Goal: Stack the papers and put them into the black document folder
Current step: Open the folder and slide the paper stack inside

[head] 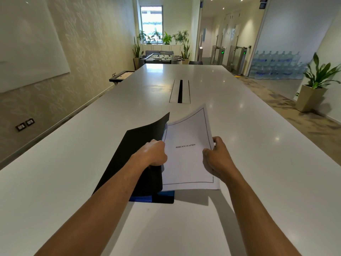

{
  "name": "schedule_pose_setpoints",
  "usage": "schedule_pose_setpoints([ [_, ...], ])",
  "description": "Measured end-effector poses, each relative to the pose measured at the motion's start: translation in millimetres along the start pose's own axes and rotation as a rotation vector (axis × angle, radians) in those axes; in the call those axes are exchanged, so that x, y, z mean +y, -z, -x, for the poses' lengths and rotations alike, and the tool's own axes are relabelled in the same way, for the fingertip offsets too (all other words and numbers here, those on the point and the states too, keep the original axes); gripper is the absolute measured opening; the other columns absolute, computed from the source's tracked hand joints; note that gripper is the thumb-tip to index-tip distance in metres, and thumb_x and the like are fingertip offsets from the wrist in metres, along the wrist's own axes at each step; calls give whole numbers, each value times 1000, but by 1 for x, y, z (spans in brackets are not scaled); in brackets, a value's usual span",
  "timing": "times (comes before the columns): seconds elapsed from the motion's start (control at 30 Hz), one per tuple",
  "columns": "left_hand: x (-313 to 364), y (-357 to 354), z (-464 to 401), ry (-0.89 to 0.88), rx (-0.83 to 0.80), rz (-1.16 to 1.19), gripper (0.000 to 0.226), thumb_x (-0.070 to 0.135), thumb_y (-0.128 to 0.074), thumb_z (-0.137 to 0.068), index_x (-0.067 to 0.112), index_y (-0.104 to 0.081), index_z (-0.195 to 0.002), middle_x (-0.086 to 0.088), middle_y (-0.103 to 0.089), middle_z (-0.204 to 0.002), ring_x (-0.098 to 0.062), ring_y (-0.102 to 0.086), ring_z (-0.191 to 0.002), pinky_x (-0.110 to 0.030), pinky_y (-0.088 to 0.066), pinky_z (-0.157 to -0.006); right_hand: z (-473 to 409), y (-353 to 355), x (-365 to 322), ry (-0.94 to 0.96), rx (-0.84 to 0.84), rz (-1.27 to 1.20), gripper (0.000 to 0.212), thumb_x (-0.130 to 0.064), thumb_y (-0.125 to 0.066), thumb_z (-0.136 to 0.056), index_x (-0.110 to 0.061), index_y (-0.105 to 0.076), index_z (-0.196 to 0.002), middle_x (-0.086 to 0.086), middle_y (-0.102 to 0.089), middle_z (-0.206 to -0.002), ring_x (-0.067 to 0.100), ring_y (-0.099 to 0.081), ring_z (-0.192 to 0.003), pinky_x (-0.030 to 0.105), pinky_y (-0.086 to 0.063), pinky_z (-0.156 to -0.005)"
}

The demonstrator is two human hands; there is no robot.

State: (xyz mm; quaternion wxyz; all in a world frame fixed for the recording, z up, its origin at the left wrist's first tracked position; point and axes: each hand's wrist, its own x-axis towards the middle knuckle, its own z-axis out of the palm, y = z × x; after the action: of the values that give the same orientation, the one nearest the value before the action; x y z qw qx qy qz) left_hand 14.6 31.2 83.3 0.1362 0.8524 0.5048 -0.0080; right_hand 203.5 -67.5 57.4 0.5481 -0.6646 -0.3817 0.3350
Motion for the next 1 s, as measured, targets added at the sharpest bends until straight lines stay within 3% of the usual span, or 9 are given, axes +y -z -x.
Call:
schedule_pose_setpoints([
  [0.23,21,-7,0,-50,-20,15,30,16,-54,-90,13,-48,-119,-6,-47,-100,-16,-56,-74,-21,-44,-58,2,-12,7,-12,-70,82,31,-4,-47,-91,-15,-43,-120,11,-57,-107,20,-57,-78,26,-48,-56],
  [0.33,34,-10,2,-80,-4,18,32,17,-55,-89,13,-49,-120,-6,-49,-98,-16,-57,-74,-22,-47,-61,3,-24,9,2,-29,195,34,-6,-50,-93,-18,-39,-123,8,-52,-120,24,-56,-96,27,-55,-68],
  [0.4,45,-13,4,-99,18,30,37,17,-56,-89,13,-47,-124,-5,-47,-98,-15,-57,-72,-21,-43,-57,2,-35,13,-25,-13,226,41,-4,-51,-92,-17,-35,-128,12,-48,-127,28,-54,-106,38,-57,-83],
  [0.47,57,-15,5,-116,39,46,43,19,-57,-90,13,-45,-130,-8,-49,-104,-15,-56,-71,-19,-40,-53,2,-44,17,-33,-35,248,48,-5,-53,-91,-12,-33,-135,17,-47,-132,31,-56,-108,37,-57,-82],
  [0.5,61,-15,5,-126,46,52,46,19,-57,-90,13,-43,-133,-11,-51,-111,-15,-55,-74,-19,-39,-54,3,-47,20,-22,-69,213,49,-6,-55,-92,-10,-33,-135,18,-48,-133,28,-58,-106,34,-57,-79],
  [0.6,67,-13,4,-139,42,72,44,19,-58,-92,12,-44,-133,-14,-51,-118,-16,-55,-81,-21,-41,-61,6,-47,24,23,-173,35,41,-14,-56,-94,-9,-39,-132,18,-54,-127,31,-57,-113,46,-52,-93],
  [0.77,76,-14,2,-147,9,130,22,18,-51,-95,10,-55,-115,-9,-55,-107,-17,-62,-80,-22,-47,-63,9,-47,30,143,-357,329,21,-4,-53,-94,3,-55,-113,21,-61,-107,20,-57,-97,18,-44,-81],
  [0.9,76,-22,0,-157,41,198,33,23,-50,-96,15,-50,-129,-9,-57,-116,-11,-58,-84,-21,-43,-64,4,-46,33,148,-309,536,22,-6,-54,-94,4,-57,-113,24,-63,-111,32,-60,-105,25,-44,-85],
  [1.0,71,-23,-1,-166,53,275,43,28,-51,-95,23,-45,-137,-6,-58,-123,-9,-55,-81,-17,-39,-57,0,-43,34,133,-187,748,32,-14,-54,-94,-6,-49,-125,17,-63,-113,28,-61,-102,31,-46,-84],
])
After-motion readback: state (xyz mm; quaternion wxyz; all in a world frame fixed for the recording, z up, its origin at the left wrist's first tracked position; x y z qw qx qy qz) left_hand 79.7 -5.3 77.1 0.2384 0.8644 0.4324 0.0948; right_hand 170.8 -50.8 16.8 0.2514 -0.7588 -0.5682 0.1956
